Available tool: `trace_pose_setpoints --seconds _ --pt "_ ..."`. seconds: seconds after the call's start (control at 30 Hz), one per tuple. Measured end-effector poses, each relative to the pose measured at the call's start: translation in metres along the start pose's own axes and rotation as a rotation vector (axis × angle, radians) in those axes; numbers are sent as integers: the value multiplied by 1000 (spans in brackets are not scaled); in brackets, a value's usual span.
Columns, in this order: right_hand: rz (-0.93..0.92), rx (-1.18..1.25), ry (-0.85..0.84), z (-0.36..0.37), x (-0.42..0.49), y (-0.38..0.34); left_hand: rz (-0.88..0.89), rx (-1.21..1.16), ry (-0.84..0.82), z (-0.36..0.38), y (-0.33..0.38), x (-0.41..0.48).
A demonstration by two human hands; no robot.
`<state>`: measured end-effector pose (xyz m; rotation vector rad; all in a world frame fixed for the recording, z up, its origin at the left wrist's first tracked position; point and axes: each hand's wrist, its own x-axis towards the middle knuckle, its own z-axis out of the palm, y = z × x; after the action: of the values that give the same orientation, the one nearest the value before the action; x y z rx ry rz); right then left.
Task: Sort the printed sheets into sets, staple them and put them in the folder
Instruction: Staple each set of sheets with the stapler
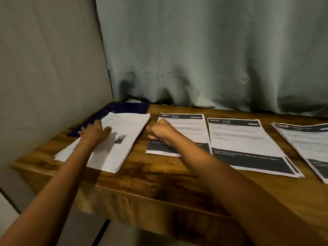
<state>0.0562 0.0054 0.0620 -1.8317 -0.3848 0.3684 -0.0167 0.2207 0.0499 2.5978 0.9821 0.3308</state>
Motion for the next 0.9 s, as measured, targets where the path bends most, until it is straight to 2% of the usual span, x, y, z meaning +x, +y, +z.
trace_pose_setpoints --seconds 0.17,0.3,0.4,0.57,0.63,0.73,0.9 --pt "46 -96 -20 28 37 -6 -138 41 -33 5 -26 31" --pt "142 3 -116 37 64 -15 -218 -59 -51 15 -32 60" --pt "193 69 -154 43 85 -15 -277 -45 -24 19 -28 76" --pt "190 131 -10 58 110 3 -349 -74 -19 19 -19 92" --pt "213 198 25 59 108 5 -364 -96 -85 17 -24 101" --pt "307 365 -44 58 96 -1 -349 -176 -161 12 -31 106" --pt "395 460 -77 50 80 -30 -294 -443 -215 -16 -16 88"
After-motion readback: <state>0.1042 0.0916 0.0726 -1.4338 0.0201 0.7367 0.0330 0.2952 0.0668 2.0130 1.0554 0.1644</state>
